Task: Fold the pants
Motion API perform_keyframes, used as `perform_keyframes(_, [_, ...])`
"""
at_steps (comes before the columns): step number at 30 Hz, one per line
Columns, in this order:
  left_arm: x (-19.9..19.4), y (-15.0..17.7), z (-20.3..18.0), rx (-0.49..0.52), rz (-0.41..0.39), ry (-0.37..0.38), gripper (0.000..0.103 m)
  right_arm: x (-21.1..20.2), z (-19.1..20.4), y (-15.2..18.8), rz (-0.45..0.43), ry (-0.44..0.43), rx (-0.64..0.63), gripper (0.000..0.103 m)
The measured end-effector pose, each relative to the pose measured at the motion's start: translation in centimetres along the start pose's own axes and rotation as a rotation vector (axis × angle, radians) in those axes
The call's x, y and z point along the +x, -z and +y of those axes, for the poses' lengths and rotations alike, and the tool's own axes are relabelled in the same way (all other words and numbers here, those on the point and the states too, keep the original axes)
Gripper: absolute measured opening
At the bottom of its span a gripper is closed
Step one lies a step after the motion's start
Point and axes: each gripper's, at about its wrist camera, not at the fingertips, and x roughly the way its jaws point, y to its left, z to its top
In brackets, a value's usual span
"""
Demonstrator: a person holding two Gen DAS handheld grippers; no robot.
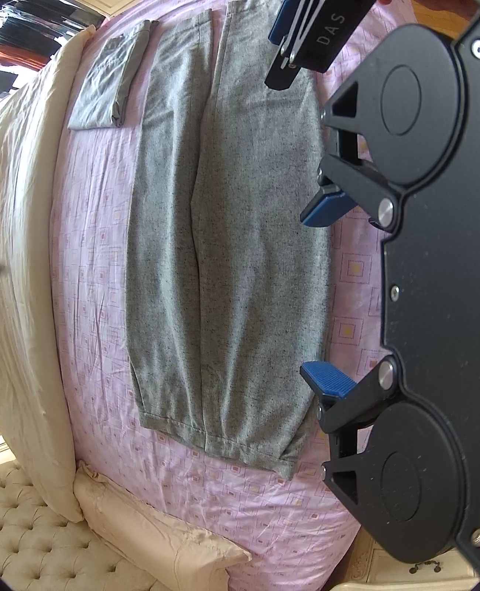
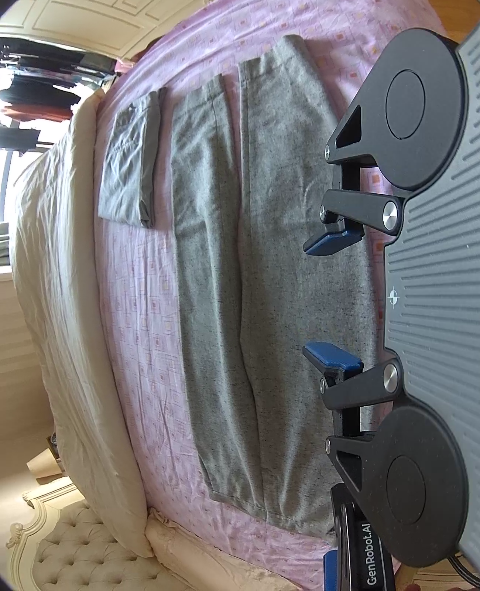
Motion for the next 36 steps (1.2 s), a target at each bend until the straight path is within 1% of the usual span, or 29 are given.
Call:
perform_keyframes(3, [1.0,-0.6,0.3,-0.002,0.018,0.004,0.081,0.9,0.5,-0.2,0.024,0.002,0.006,0.050])
perform_keyframes(5, [1.8,-1.3,0.3,-0.003,0.021,0.020,0.080,1.4,0.7,-0.3,0.036,0.009,0.004,0.050])
perform_keyframes(7, [2.6,-2.4,0.2,0.003,0.027,0.036,0.080,1.8,0.8,-0.8,0.049,0.033,-0.003,0.050])
perform_keyframes(8, [2.9,-2.9,0.1,0.008,0.024,0.048,0.078,1.9,0.8,-1.1,0.054,0.046,-0.003,0.050])
perform_keyframes(10, [3.3,-4.0,-0.2,0.015,-0.010,0.069,0.078,2.2,0.6,-1.8,0.044,0.057,0.003,0.050])
perform_keyframes(12, [4.1,-4.8,-0.7,0.037,-0.032,0.092,0.077,2.6,0.1,-2.5,0.042,0.069,0.024,0.048])
perform_keyframes(15, [5.5,-5.7,-1.9,0.086,-0.004,0.139,0.074,3.2,-1.6,-2.7,0.038,0.110,0.094,0.044])
perform_keyframes(17, [6.0,-5.9,-2.7,0.102,0.011,0.151,0.074,3.5,-3.6,-2.2,0.039,0.150,0.142,0.040])
perform_keyframes(18, [6.2,-5.9,-3.1,0.111,0.017,0.154,0.074,3.6,-4.7,-1.7,0.038,0.177,0.164,0.035])
perform_keyframes(19, [6.4,-5.8,-3.5,0.122,0.025,0.155,0.074,3.7,-6.0,-1.3,0.039,0.205,0.184,0.033])
perform_keyframes(22, [7.0,-5.7,-4.6,0.153,0.050,0.150,0.074,3.9,-10.6,0.4,0.045,0.295,0.265,0.033])
perform_keyframes(25, [7.5,-5.5,-5.9,0.168,0.071,0.120,0.074,4.1,-15.7,2.0,0.029,0.359,0.362,0.032])
perform_keyframes(28, [7.6,-5.3,-7.0,0.155,0.096,0.089,0.074,4.8,-20.4,3.2,0.036,0.420,0.421,0.026])
perform_keyframes(30, [7.8,-5.2,-7.9,0.144,0.112,0.070,0.074,5.7,-23.0,3.7,0.053,0.442,0.429,0.025])
perform_keyframes(32, [7.7,-5.0,-9.1,0.143,0.127,0.046,0.074,6.9,-25.1,4.2,0.071,0.445,0.431,0.025])
perform_keyframes(34, [7.3,-4.9,-10.5,0.144,0.122,0.030,0.074,8.2,-26.9,4.5,0.092,0.422,0.438,0.025])
perform_keyframes(36, [7.1,-4.9,-11.8,0.145,0.120,0.016,0.075,9.0,-28.4,4.6,0.085,0.384,0.452,0.025])
